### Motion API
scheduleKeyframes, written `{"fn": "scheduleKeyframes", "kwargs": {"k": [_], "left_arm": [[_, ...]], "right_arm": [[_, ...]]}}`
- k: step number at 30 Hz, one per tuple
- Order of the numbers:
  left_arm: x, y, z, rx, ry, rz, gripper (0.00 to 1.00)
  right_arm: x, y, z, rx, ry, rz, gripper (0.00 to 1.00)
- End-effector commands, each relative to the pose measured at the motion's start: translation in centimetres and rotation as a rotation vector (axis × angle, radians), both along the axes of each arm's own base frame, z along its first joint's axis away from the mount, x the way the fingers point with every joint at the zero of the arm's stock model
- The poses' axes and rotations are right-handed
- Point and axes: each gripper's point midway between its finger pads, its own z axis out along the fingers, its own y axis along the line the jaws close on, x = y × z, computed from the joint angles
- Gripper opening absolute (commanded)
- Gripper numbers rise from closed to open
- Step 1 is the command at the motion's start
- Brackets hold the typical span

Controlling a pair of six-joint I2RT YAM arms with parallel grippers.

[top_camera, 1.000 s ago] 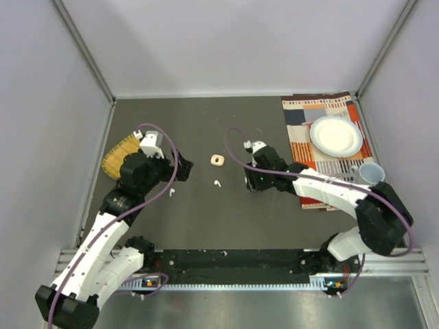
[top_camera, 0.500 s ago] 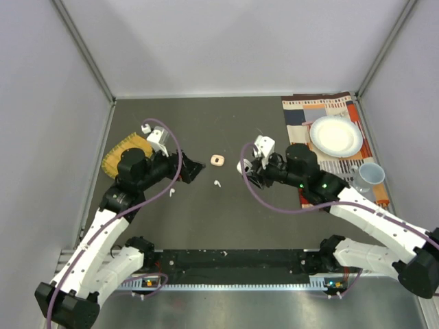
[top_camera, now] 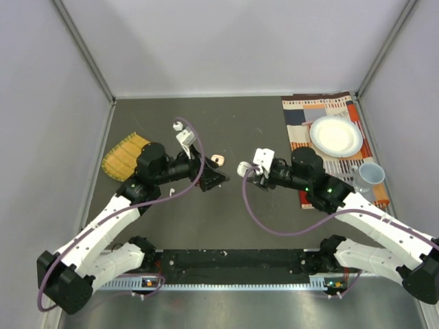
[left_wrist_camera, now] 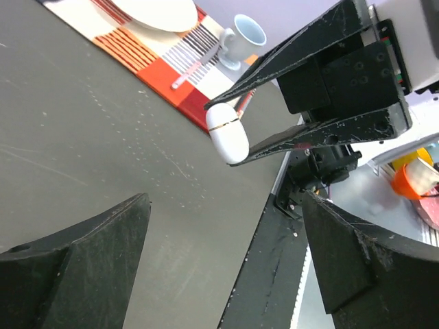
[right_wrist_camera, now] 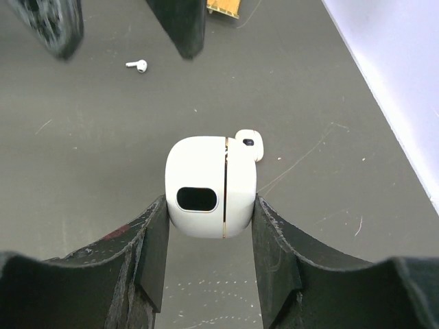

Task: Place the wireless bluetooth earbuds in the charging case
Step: Pass from the right arm to the left

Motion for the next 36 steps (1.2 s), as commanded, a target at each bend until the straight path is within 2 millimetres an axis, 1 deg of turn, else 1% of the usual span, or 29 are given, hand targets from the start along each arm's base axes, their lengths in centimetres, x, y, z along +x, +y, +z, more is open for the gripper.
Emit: {"fn": "scheduleKeyframes", "kwargs": {"k": [1, 6, 9, 13, 18, 23, 27, 30, 31, 36], "left_arm": [[0.3, -2.3, 1.5, -0.041, -0.020, -0.029, 0.95], [0.8, -3.9, 1.4, -0.084, 0.035, -0.022, 0.93], [1.1, -4.5, 1.3, -0.091, 0.054, -0.010, 0.91], [1.9, -4.9, 1.0, -0.095, 0.080, 0.023, 0.87], [2.1, -5.4, 0.2, -0.079, 0.098, 0.040, 0.82], [2.1, -5.9, 0.0, -0.082, 0.102, 0.048, 0.76], [1.9, -6.6, 0.0, -0.088, 0.106, 0.033, 0.65], [1.7, -7.0, -0.2, -0.080, 0.114, 0.017, 0.62], [1.6, -7.1, -0.3, -0.078, 0.117, 0.009, 0.58], [1.4, -7.3, -0.3, -0.073, 0.115, -0.002, 0.51]], "right_arm": [[-0.5, 0.7, 1.4, 0.016, -0.067, 0.040, 0.00], [-0.6, 0.9, 1.1, 0.002, -0.077, 0.035, 0.00], [-0.7, 0.9, 1.1, -0.006, -0.088, 0.030, 0.00], [-0.6, 1.0, 1.0, -0.005, -0.092, 0.011, 0.00], [-0.5, 1.2, 1.3, 0.014, -0.099, -0.003, 0.00], [-0.5, 1.3, 1.4, 0.025, -0.100, -0.007, 0.00], [-0.5, 1.4, 1.3, 0.032, -0.099, -0.013, 0.00], [-0.3, 1.3, 1.4, 0.038, -0.103, -0.028, 0.00], [-0.2, 1.4, 1.7, 0.045, -0.110, -0.030, 0.00], [-0.2, 1.2, 1.8, 0.054, -0.120, -0.039, 0.00]]}}
